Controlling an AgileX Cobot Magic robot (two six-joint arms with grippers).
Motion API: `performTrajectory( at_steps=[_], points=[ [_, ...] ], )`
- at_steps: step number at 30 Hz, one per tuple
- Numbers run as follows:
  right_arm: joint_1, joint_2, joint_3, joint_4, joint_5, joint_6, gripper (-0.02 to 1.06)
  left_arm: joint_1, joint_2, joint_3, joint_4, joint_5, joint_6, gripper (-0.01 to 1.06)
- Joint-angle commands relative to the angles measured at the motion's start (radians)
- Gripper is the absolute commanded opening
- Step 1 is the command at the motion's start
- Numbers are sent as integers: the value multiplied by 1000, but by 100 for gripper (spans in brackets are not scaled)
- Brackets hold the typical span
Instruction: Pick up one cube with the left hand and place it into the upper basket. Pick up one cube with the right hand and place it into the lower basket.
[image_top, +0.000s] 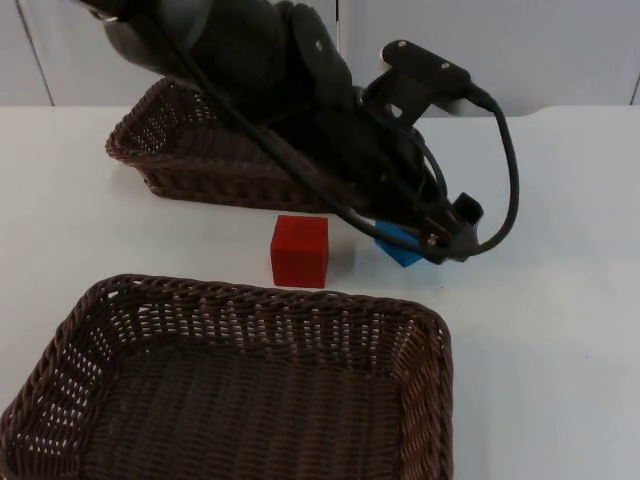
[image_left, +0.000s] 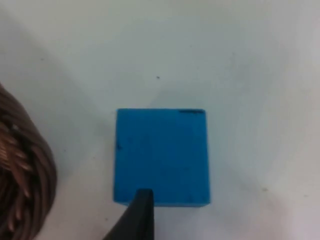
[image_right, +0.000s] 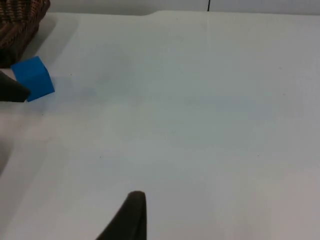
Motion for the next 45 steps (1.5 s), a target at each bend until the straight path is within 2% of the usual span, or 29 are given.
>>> performTrajectory(
  at_steps=[1,17,45],
  points=[
    [-6,-4,2,-3,-8,-2,105,-5,12,-3,-16,-45,18,105],
    [-6,-4,2,-3,-8,26,105,-5,79,-5,-11,-183,36,105],
    [-6,-4,2,-3,-6,29,105,-5,196,-85,-11,-228,34,105]
  ],
)
